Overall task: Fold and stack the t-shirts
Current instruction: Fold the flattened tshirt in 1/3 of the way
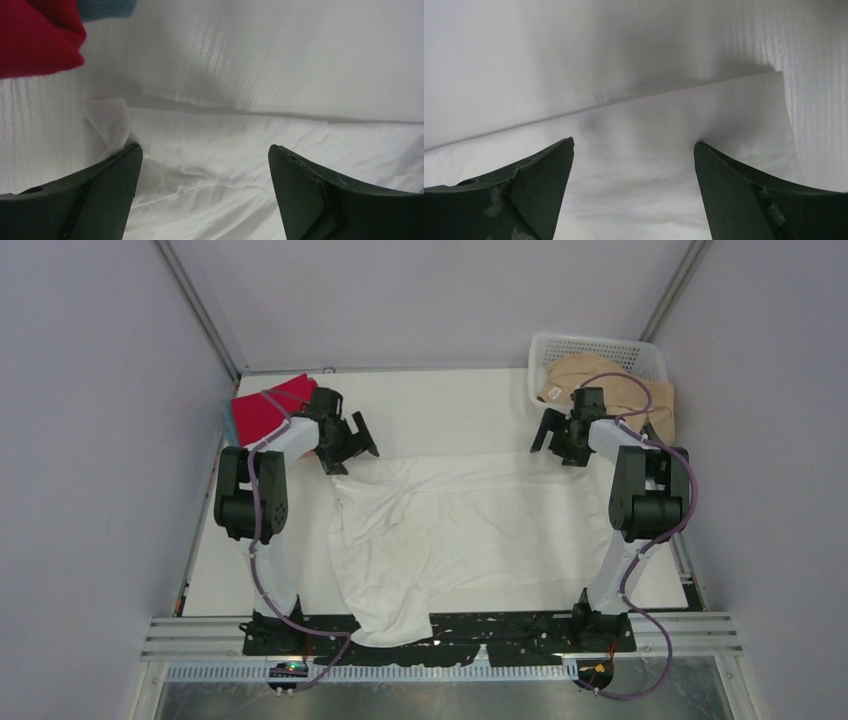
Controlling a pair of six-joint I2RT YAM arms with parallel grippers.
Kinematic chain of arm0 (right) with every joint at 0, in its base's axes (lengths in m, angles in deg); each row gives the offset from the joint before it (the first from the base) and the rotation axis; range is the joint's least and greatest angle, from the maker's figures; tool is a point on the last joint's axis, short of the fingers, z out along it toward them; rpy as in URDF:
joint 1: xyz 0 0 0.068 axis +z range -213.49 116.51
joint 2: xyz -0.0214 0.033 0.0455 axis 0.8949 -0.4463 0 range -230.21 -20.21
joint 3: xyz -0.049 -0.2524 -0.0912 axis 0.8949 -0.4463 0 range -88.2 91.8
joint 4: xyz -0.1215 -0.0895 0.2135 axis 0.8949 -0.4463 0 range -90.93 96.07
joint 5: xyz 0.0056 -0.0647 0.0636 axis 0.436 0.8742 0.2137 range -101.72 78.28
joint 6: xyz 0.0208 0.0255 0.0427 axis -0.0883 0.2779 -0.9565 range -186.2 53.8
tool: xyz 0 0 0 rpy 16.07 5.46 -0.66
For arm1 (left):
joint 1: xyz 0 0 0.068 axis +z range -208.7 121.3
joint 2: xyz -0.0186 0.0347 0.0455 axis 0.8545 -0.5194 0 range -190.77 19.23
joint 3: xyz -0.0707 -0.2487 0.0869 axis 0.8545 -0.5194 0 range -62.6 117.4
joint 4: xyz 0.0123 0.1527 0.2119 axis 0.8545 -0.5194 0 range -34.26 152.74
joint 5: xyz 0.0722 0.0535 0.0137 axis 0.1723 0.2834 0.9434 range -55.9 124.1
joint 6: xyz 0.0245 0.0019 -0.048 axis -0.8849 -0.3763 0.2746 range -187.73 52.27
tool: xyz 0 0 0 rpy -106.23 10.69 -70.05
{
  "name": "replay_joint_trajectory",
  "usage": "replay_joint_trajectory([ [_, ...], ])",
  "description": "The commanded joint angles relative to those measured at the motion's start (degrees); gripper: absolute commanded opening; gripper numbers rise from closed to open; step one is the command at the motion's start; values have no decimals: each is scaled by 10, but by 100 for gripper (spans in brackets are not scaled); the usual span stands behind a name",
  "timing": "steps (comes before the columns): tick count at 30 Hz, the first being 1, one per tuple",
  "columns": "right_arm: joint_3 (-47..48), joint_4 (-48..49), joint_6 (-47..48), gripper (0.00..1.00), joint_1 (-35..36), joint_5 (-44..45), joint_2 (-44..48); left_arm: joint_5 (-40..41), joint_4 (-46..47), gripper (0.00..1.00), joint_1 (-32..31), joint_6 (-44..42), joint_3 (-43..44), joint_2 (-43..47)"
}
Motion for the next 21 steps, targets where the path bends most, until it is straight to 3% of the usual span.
replay_joint_trajectory([
  [1,19,14,-11,95,-8,14,-14,-26,-4,100,14,-4,21,-34],
  [4,23,20,-18,95,-14,6,-21,-29,-2,100,26,1,41,-47],
  [11,42,41,-18,95,-14,-30,-31,-30,-61,100,34,-7,181,-123],
  [17,97,-4,8,95,-16,29,-18,-11,-115,100,35,-24,290,-137],
  [21,73,-13,15,95,-6,45,48,-8,-105,100,30,-31,234,-46],
])
